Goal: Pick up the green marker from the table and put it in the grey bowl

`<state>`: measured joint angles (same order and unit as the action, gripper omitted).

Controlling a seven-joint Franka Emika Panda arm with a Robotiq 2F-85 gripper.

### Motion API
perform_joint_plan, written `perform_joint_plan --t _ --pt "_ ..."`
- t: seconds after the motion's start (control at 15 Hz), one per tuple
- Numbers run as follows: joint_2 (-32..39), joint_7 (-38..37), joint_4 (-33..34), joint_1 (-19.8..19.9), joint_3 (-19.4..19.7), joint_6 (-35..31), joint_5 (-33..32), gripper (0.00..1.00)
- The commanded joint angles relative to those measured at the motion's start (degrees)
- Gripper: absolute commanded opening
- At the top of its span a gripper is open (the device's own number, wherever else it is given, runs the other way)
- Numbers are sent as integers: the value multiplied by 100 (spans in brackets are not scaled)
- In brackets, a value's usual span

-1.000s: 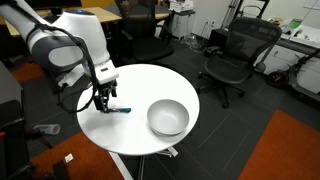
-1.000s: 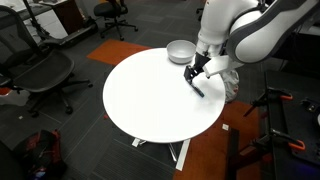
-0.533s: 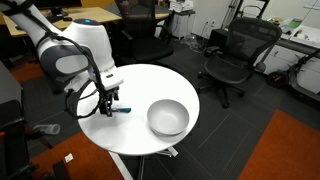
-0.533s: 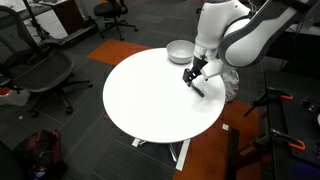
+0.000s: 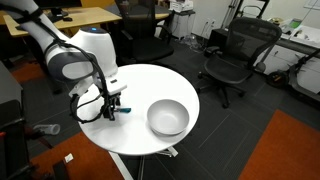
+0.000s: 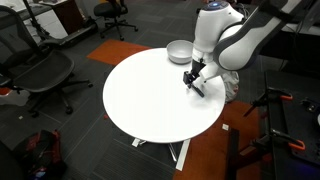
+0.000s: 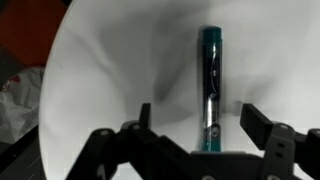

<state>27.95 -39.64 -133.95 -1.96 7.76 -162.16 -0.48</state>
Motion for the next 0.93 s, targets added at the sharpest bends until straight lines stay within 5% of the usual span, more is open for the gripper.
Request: perform_joint_plan --t 0.0,0.47,0.87 --pt "138 170 106 -186 161 -106 185 58" --pt "190 189 207 -254 186 -96 203 5" --pt "-291 -2 51 -452 352 277 174 5"
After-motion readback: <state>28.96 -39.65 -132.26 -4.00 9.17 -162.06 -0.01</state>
